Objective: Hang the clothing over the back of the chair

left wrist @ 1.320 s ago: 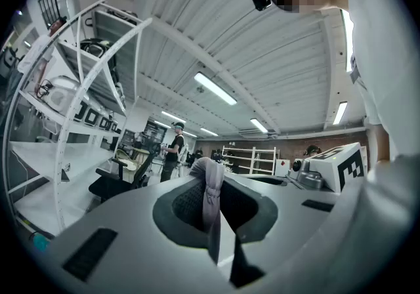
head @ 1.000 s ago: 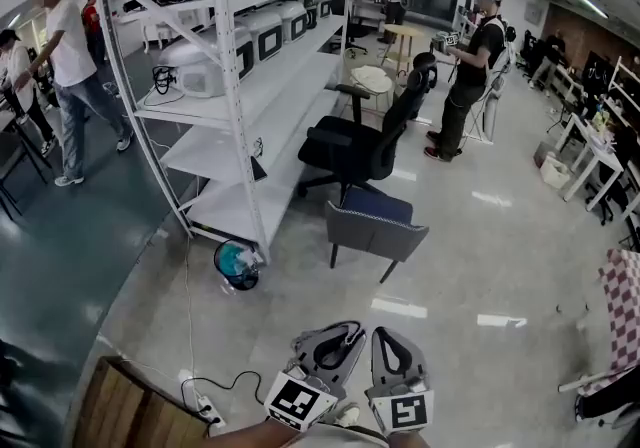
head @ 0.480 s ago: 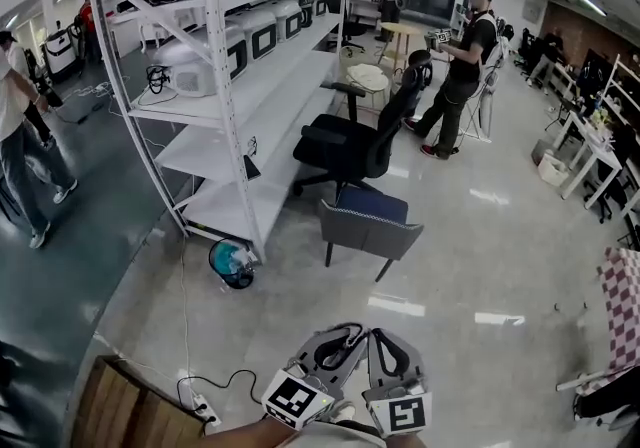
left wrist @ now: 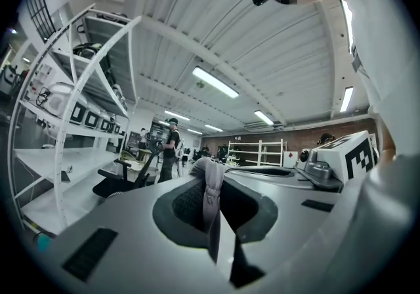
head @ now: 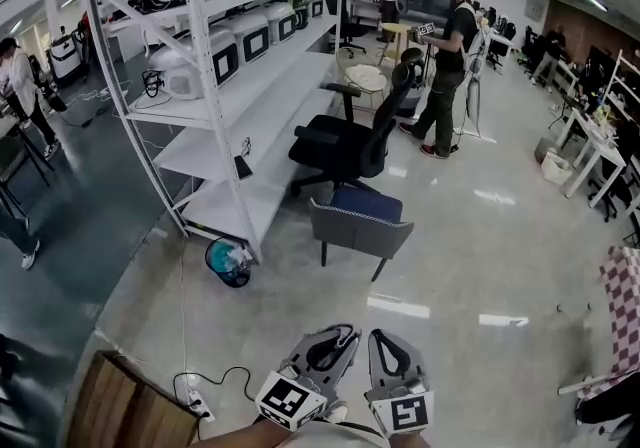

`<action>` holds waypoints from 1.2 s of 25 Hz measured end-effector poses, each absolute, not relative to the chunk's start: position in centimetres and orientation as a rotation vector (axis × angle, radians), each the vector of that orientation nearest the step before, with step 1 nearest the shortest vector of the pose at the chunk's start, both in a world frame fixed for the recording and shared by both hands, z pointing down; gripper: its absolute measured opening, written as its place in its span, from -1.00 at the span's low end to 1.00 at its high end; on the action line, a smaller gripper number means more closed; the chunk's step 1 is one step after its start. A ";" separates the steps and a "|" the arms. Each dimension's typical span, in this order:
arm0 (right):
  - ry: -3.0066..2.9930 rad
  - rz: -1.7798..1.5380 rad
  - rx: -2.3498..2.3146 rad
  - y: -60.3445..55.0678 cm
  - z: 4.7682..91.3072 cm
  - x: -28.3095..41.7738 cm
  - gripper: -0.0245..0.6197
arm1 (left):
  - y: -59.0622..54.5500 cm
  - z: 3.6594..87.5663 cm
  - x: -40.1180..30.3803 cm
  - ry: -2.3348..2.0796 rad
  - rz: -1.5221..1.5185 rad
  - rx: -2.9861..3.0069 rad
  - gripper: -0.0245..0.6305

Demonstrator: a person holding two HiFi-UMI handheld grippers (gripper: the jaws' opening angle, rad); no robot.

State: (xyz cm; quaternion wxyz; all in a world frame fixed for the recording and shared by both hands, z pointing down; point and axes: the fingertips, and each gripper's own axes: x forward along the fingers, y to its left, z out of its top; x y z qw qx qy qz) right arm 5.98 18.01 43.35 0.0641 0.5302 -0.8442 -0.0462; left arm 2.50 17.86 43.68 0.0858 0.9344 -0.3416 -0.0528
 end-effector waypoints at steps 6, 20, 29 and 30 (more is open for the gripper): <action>-2.576 -0.110 1.544 18.6 44.0 7.8 -0.87 | 19.1 44.6 3.8 -1.069 -0.130 2.750 -0.84; -2.615 -0.039 1.511 15.7 45.4 6.5 -0.87 | 15.2 45.9 2.5 -1.078 -0.118 2.705 -0.84; -2.585 -0.012 1.510 10.4 46.1 3.6 -0.87 | 8.7 46.7 0.3 -1.019 -0.131 2.678 -0.84; -2.583 -0.011 1.510 9.7 46.1 3.2 -0.87 | 8.0 46.7 0.1 -1.012 -0.134 2.680 -0.84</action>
